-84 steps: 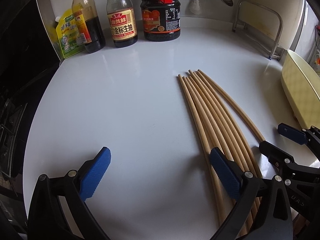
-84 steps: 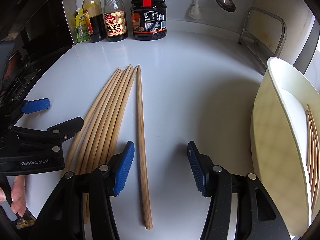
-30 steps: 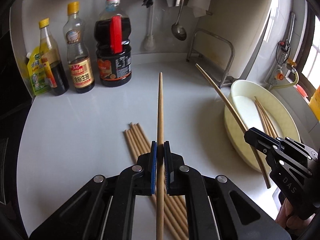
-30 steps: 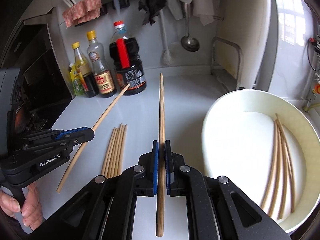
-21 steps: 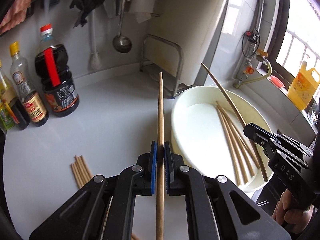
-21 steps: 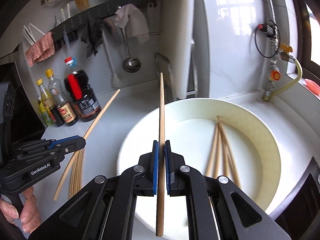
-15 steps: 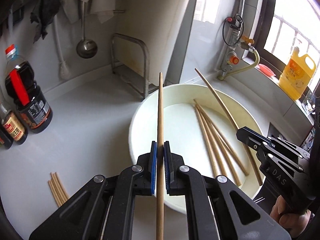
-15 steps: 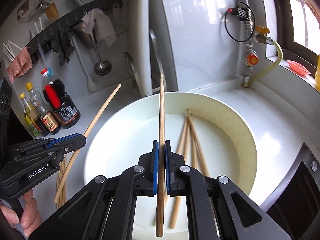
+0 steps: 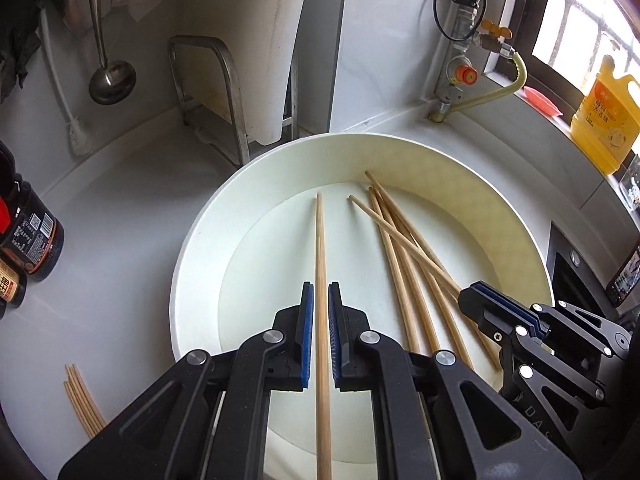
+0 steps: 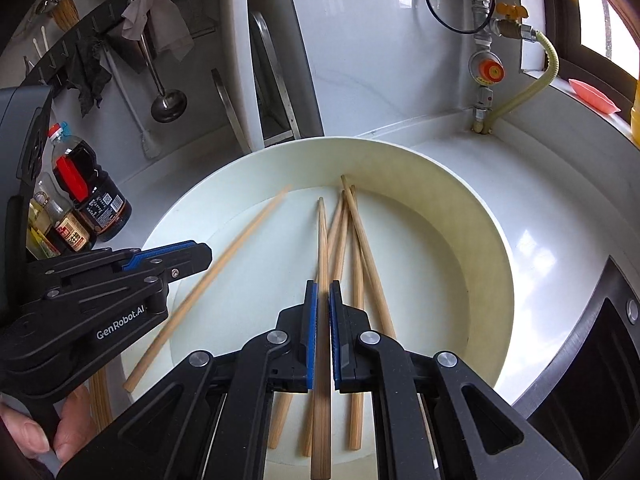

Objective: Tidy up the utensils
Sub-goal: 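Lift and carry both held chopsticks over the white water basin, then open both grippers to drop the chopsticks into the basin, then move both open grippers back to the chopstick pile, then lower both open grippers over single chopsticks at the pile's edge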

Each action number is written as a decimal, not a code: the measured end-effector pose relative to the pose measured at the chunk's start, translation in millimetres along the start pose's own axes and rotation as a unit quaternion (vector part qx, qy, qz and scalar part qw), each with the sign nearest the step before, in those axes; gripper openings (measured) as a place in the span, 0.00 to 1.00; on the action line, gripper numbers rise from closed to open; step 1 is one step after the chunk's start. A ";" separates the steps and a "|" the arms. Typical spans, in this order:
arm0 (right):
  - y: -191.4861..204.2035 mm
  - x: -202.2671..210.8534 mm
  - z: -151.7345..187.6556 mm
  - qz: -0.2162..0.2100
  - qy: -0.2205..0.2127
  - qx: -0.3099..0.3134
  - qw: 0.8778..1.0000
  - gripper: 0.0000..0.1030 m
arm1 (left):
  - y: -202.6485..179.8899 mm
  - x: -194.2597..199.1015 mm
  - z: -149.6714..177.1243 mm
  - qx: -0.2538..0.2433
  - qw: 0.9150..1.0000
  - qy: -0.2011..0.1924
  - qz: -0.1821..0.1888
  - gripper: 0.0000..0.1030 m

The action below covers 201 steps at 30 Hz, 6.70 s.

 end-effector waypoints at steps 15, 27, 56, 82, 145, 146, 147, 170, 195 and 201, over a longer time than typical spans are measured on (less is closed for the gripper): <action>1.3 23.5 -7.7 -0.007 -0.032 -0.009 0.999 0.28 | 30.1 59.7 2.4 0.020 0.997 -0.057 -0.040 0.68; 36.2 38.7 -4.6 -0.027 -0.044 0.028 0.998 0.35 | 53.2 101.4 31.6 0.024 0.995 -0.071 -0.064 0.70; 171.5 80.4 48.9 -0.104 -0.060 0.168 0.978 0.41 | 152.2 202.2 147.5 0.107 0.976 -0.109 -0.156 0.76; 258.4 34.8 104.2 -0.160 0.000 0.253 0.954 0.44 | 208.6 187.0 219.0 0.219 0.957 -0.097 -0.165 0.82; 234.9 -10.4 107.4 -0.102 0.022 0.268 0.958 0.46 | 198.8 125.3 209.8 0.205 0.962 -0.054 -0.172 0.88; 234.7 -10.6 107.2 -0.101 0.022 0.269 0.958 0.46 | 198.8 124.2 210.2 0.205 0.962 -0.051 -0.173 0.88; 234.5 -10.6 107.3 -0.101 0.021 0.269 0.958 0.46 | 199.0 123.1 211.0 0.204 0.962 -0.049 -0.174 0.88; 232.2 -12.0 105.4 -0.103 0.023 0.265 0.959 0.47 | 209.7 136.8 225.2 0.211 0.956 -0.049 -0.197 0.94; 230.7 -13.5 105.1 -0.100 0.022 0.259 0.961 0.47 | 199.2 115.4 215.0 0.207 0.960 -0.037 -0.183 0.94; 231.7 -13.5 105.8 -0.096 0.017 0.265 0.959 0.47 | 205.8 120.9 219.3 0.213 0.958 -0.038 -0.189 0.95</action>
Point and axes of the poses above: each gripper's, at about its wrist camera, not at the fingertips, and x roughly against the way its jaws point, y to its left, z to its underside, the point moved 5 cm from there along -x, roughly the way its jaws point, and after that the axes turned 13 degrees about z, right-handed, at the moved point
